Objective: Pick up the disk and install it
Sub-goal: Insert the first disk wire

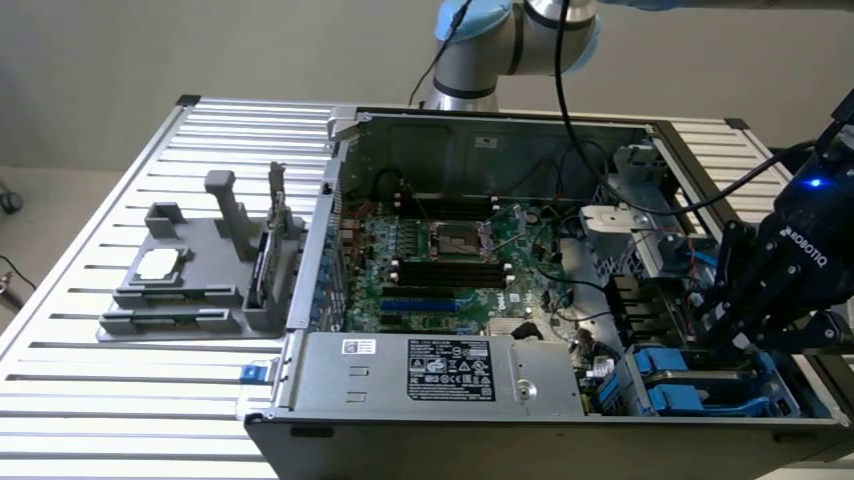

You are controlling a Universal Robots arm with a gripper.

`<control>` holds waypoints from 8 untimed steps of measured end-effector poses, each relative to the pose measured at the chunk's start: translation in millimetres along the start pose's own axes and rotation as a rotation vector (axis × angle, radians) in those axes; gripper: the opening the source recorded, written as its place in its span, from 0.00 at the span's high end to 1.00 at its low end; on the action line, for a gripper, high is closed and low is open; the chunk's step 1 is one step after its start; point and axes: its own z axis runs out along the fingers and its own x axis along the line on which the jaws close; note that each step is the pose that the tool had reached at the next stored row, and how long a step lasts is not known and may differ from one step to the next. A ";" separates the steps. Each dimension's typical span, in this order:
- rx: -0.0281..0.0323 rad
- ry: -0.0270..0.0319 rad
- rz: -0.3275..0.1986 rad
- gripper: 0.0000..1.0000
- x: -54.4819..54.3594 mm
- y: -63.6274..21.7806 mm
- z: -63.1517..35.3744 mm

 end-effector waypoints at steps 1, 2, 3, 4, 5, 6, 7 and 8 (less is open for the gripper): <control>-0.0002 0.0006 0.000 0.82 0.0 0.1 0.3; 0.0002 0.0005 0.000 0.82 0.0 0.1 0.3; 0.0003 0.0004 0.000 0.75 0.0 0.0 0.3; 0.0002 0.0001 0.000 0.75 0.0 0.0 -0.2; 0.0004 -0.0003 0.000 0.75 -0.3 -0.2 -1.5; 0.0006 -0.0001 0.000 0.75 -0.6 -0.5 -3.2; 0.0008 0.0000 0.000 0.75 -0.9 -0.9 -5.4; 0.0010 0.0001 0.000 0.75 -1.4 -1.3 -8.2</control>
